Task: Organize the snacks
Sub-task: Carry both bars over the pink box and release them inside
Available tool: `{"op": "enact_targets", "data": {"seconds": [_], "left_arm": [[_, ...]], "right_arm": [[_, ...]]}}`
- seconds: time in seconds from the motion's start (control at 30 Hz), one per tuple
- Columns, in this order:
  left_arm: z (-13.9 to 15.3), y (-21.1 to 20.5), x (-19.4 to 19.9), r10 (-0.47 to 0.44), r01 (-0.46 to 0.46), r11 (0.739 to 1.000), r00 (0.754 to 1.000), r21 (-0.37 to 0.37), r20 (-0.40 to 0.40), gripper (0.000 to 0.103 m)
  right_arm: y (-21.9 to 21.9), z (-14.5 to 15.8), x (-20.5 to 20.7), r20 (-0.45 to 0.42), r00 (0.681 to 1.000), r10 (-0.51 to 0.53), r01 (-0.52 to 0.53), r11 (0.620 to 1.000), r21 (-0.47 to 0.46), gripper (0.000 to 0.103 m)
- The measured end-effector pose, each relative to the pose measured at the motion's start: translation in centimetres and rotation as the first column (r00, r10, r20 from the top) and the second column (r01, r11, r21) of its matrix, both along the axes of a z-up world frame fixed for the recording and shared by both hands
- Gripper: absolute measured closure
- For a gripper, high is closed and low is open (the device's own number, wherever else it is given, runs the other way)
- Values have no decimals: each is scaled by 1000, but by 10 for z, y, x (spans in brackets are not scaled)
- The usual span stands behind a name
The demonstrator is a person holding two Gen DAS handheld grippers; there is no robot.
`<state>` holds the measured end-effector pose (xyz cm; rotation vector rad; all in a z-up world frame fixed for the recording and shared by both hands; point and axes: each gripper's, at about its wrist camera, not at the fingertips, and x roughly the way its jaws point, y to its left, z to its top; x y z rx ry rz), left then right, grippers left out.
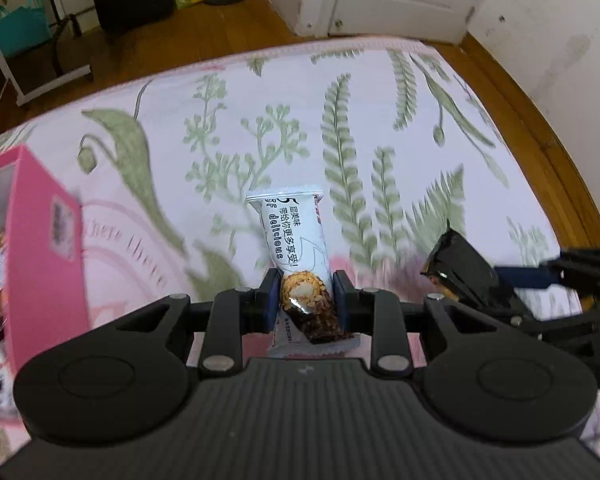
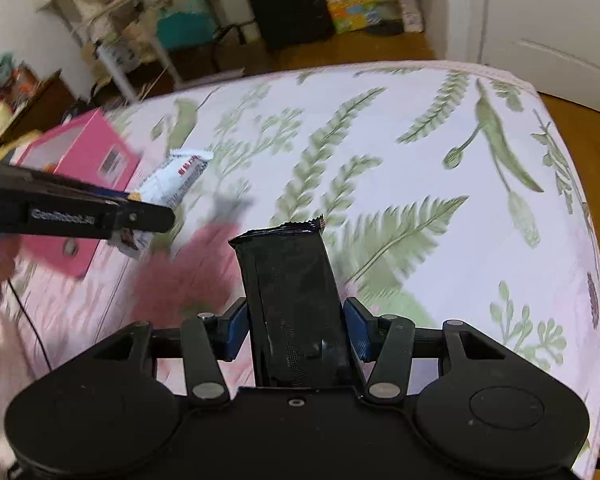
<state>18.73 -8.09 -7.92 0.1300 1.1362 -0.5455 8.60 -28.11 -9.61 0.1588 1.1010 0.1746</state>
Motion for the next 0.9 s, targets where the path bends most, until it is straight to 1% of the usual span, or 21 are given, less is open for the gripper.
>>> {"op": "enact_targets", "data": {"seconds": [0.07,0.17,0.2,0.27,0.4,0.5,0.67,0.73,0.83,0.9], "left_arm": [[6,13,-4,-8,9,1000,999,3,-35,76],[17,37,-12,-11,9,1000,997,-26,-72,76],[21,45,-16,-7,5,999,997,-37,-76,76],[29,60,-24,-4,1,999,997,-34,-80,76],[46,87,-37,19,-22,999,996,-36,-91,76],[59,111,-48,46,-49,998,996,-40,-81,76],[82,153,-65,88,-89,995,995,-33,-37,76],[91,169,-69,100,-100,995,995,-20,-25,76],[104,198,-72,125,-126,991,992,-43,-24,76],[111,214,-71,153,-153,987,988,-45,-1,76]], "right_arm": [[11,7,-7,-14,999,35,-35,999,-21,47],[29,21,-18,-13,997,78,-78,995,-58,47],[35,26,-21,-8,996,90,-90,994,-60,47],[49,36,-25,0,994,112,-112,992,-61,47],[84,54,-24,11,982,191,-190,980,-66,47],[110,71,-22,25,970,243,-241,968,-63,47],[148,102,-23,93,951,293,-288,956,-61,47],[160,110,-22,110,945,308,-304,951,-55,47],[176,120,-19,145,941,307,-308,951,-20,47],[185,124,-14,170,938,301,-308,951,16,47]]}}
